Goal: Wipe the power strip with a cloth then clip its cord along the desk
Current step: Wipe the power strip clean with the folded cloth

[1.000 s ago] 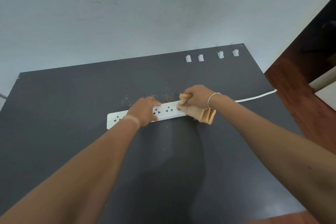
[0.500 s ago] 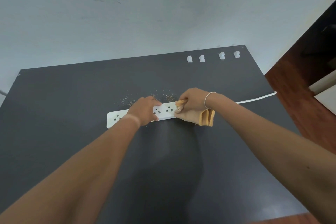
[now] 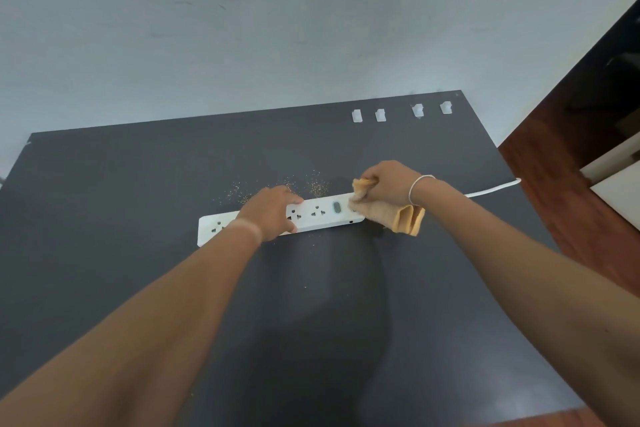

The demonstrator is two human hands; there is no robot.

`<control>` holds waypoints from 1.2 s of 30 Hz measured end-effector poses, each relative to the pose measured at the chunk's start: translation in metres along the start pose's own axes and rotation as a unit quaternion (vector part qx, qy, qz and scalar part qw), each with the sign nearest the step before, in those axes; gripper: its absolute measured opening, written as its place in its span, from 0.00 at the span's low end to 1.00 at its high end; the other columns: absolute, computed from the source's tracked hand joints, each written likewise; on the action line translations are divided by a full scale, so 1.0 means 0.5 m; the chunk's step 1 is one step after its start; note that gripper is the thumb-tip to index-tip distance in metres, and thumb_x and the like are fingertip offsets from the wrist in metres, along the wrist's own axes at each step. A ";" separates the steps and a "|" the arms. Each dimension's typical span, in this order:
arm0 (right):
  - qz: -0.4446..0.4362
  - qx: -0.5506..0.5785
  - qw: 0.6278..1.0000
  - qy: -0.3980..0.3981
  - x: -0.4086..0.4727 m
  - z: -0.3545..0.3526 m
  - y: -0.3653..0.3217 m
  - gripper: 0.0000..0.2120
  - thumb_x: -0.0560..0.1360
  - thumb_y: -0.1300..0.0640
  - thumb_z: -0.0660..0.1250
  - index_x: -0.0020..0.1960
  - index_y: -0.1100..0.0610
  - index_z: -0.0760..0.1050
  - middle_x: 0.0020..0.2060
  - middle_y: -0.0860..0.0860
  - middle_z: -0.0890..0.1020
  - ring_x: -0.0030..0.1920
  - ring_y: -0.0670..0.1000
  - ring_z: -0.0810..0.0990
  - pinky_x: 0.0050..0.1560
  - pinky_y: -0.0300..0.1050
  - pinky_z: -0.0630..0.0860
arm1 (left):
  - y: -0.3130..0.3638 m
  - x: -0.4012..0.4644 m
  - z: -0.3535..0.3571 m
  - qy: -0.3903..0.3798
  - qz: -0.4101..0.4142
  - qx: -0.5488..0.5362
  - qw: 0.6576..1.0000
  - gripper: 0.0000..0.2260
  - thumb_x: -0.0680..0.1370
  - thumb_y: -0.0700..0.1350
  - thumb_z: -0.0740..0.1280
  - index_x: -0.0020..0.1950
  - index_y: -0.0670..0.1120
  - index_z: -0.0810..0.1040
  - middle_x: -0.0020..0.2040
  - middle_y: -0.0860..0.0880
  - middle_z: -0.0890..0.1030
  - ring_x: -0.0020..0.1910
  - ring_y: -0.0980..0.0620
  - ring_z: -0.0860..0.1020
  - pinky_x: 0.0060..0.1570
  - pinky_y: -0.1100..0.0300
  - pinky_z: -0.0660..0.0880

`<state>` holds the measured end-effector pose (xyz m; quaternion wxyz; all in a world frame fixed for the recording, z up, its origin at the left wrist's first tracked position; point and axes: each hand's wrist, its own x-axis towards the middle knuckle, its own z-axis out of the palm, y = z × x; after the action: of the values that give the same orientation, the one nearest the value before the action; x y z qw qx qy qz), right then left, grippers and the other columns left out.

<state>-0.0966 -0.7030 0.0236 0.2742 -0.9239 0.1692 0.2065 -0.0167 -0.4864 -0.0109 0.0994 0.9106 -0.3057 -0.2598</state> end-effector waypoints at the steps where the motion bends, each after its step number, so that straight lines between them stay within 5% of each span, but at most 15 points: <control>1: -0.001 0.009 0.999 0.040 0.002 -0.003 0.001 0.15 0.75 0.57 0.62 0.30 0.51 0.66 0.34 0.48 0.71 0.39 0.52 0.71 0.43 0.42 0.66 | 0.001 0.000 0.000 -0.001 0.001 0.001 1.000 0.26 0.72 0.44 0.71 0.69 0.50 0.71 0.67 0.50 0.72 0.66 0.46 0.69 0.65 0.51 0.69; 3: 0.003 0.016 0.999 0.048 0.001 -0.006 -0.004 0.17 0.74 0.60 0.60 0.29 0.51 0.62 0.31 0.47 0.68 0.39 0.53 0.68 0.40 0.41 0.65 | 0.003 -0.001 0.000 0.002 0.000 0.002 1.000 0.26 0.72 0.44 0.71 0.69 0.50 0.71 0.67 0.50 0.72 0.67 0.46 0.69 0.66 0.51 0.69; 6: 0.003 -0.019 0.995 -0.095 -0.007 0.005 -0.016 0.14 0.72 0.56 0.67 0.30 0.51 0.66 0.31 0.47 0.69 0.37 0.52 0.66 0.34 0.40 0.63 | 0.004 -0.001 -0.001 0.004 0.000 0.003 1.000 0.26 0.72 0.44 0.71 0.70 0.50 0.71 0.68 0.50 0.71 0.67 0.46 0.69 0.66 0.51 0.68; 10: -0.013 -0.021 1.000 0.001 0.001 0.005 -0.007 0.07 0.74 0.58 0.63 0.38 0.55 0.73 0.39 0.49 0.74 0.44 0.53 0.72 0.43 0.41 0.68 | 0.006 -0.002 0.000 0.005 0.000 0.005 1.000 0.26 0.73 0.43 0.71 0.70 0.50 0.70 0.68 0.50 0.72 0.67 0.46 0.69 0.66 0.51 0.68; 13: -0.002 -0.042 0.997 -0.061 -0.002 0.002 -0.005 0.06 0.73 0.55 0.67 0.41 0.58 0.76 0.38 0.50 0.74 0.42 0.52 0.71 0.39 0.42 0.67 | 0.005 -0.002 -0.001 0.005 -0.001 0.004 1.000 0.26 0.73 0.43 0.71 0.70 0.50 0.70 0.68 0.50 0.72 0.67 0.46 0.68 0.66 0.51 0.68; 17: 0.018 -0.013 0.997 0.072 0.005 -0.012 0.004 0.16 0.75 0.58 0.60 0.30 0.52 0.63 0.32 0.47 0.69 0.43 0.54 0.71 0.43 0.42 0.67 | 0.006 -0.003 -0.001 0.006 0.001 0.005 1.000 0.26 0.72 0.43 0.71 0.70 0.50 0.70 0.67 0.50 0.72 0.67 0.46 0.69 0.66 0.51 0.68; 22: -0.007 0.022 0.995 -0.092 -0.009 0.014 -0.015 0.09 0.72 0.54 0.67 0.37 0.59 0.73 0.35 0.49 0.71 0.39 0.51 0.69 0.38 0.42 0.65 | 0.005 -0.006 0.001 0.006 0.007 0.001 1.000 0.26 0.73 0.43 0.70 0.70 0.49 0.69 0.68 0.49 0.71 0.67 0.45 0.68 0.67 0.52 0.67; 26: -0.018 0.055 0.995 0.085 0.011 0.013 -0.024 0.12 0.76 0.59 0.60 0.33 0.55 0.66 0.36 0.50 0.73 0.42 0.54 0.71 0.39 0.42 0.65 | 0.004 -0.013 0.000 -0.004 0.013 0.005 1.000 0.27 0.74 0.43 0.69 0.72 0.49 0.66 0.69 0.47 0.69 0.69 0.45 0.66 0.67 0.53 0.66; 28: -0.009 0.019 0.998 0.063 0.011 0.016 -0.031 0.13 0.76 0.60 0.59 0.33 0.53 0.65 0.36 0.49 0.72 0.43 0.54 0.71 0.44 0.43 0.66 | -0.006 -0.020 -0.005 0.001 0.006 -0.004 1.000 0.29 0.74 0.44 0.69 0.73 0.48 0.65 0.70 0.46 0.68 0.70 0.45 0.66 0.67 0.53 0.66; 31: -0.017 -0.024 0.997 -0.072 0.005 0.029 -0.054 0.09 0.75 0.55 0.63 0.36 0.54 0.69 0.36 0.49 0.72 0.41 0.52 0.70 0.41 0.42 0.66 | -0.039 -0.037 -0.020 0.007 -0.014 0.004 1.000 0.30 0.73 0.46 0.70 0.73 0.49 0.64 0.69 0.46 0.68 0.69 0.45 0.66 0.67 0.53 0.66; 34: -0.039 0.043 0.998 -0.002 0.011 0.035 -0.079 0.14 0.76 0.57 0.62 0.32 0.54 0.65 0.33 0.49 0.70 0.38 0.52 0.69 0.35 0.41 0.63 | -0.077 -0.057 -0.036 0.005 -0.042 0.012 0.999 0.30 0.74 0.47 0.69 0.74 0.49 0.63 0.72 0.47 0.65 0.72 0.45 0.63 0.69 0.52 0.65; 36: -0.040 0.043 0.997 0.041 0.018 0.044 -0.094 0.11 0.76 0.61 0.58 0.35 0.55 0.66 0.37 0.51 0.73 0.42 0.53 0.71 0.40 0.42 0.66 | -0.102 -0.069 -0.043 0.005 -0.059 0.012 0.998 0.31 0.74 0.47 0.69 0.75 0.49 0.62 0.75 0.47 0.62 0.73 0.45 0.61 0.70 0.52 0.63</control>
<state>-0.0752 -0.6551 0.0231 0.3143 -0.9251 0.1522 0.1495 -0.0031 -0.4247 0.0041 0.0744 0.9294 -0.2545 -0.2568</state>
